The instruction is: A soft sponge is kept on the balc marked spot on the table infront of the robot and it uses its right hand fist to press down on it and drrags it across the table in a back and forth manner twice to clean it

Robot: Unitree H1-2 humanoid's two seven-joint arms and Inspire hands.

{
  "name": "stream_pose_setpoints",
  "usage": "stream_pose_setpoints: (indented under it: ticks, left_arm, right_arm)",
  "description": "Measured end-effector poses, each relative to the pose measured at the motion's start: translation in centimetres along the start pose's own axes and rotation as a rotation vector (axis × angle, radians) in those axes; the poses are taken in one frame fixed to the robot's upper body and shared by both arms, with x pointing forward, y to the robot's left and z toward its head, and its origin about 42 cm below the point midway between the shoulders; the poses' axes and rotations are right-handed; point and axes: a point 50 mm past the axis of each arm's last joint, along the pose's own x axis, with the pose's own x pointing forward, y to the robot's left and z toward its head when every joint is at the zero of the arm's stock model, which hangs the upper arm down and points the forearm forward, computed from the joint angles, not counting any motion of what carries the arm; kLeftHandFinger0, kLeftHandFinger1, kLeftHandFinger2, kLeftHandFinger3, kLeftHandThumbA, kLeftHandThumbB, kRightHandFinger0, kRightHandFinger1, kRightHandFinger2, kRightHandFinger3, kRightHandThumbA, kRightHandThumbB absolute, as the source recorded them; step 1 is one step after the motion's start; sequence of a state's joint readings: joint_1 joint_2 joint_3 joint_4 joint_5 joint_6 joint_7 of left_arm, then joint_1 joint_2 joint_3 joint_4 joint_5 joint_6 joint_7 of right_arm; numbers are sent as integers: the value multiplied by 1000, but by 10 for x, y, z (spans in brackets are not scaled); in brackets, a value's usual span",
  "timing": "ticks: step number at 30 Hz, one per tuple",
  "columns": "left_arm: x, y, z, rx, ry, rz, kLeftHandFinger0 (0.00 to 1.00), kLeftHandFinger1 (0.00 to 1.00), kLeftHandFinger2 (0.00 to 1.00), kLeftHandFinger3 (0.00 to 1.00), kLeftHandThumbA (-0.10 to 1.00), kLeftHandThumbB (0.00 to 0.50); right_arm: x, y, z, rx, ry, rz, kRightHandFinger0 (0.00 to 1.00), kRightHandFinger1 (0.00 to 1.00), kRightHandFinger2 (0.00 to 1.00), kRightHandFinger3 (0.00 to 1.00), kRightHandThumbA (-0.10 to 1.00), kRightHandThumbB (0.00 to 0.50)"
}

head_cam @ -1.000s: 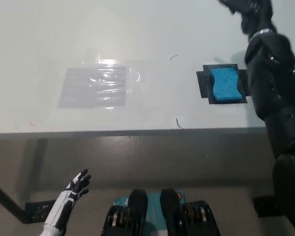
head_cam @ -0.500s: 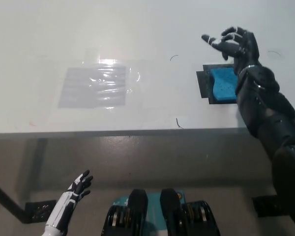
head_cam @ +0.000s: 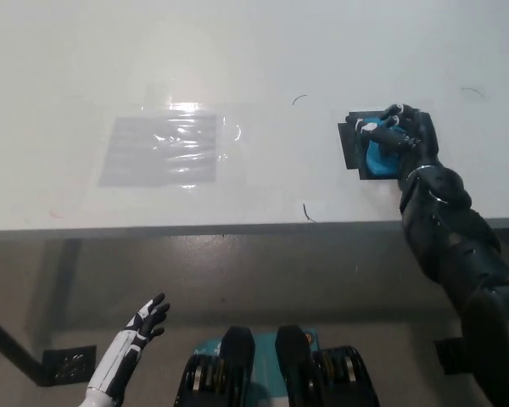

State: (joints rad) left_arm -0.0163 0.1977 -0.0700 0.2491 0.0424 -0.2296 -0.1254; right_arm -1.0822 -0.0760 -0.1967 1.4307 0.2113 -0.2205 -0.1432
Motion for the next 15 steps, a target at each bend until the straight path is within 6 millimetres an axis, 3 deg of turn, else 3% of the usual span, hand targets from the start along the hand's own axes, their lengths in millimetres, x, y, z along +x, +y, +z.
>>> stream_pose_setpoints:
  ticks: [4,8,12,15]
  left_arm:
    - [1,0,1,8,-3,-3,1000,1000,1000,1000,1000,500]
    - [3,-1,2,14,-7,-7,1000,1000,1000,1000,1000,500]
    - [4,-1,3,17,-10,-9,1000,1000,1000,1000,1000,500]
    - [6,-1,4,23,-14,-11,1000,1000,1000,1000,1000,500]
  right_arm:
    - [-2,1,-6,-12,0,6,0,0,161,229,1000,318]
    - [-3,2,-8,-26,-1,11,0,0,151,193,1000,285]
    - [-4,2,-10,-39,-2,15,0,0,166,189,1000,301]
    - [-4,3,-11,-46,-2,17,0,0,156,183,1000,281]
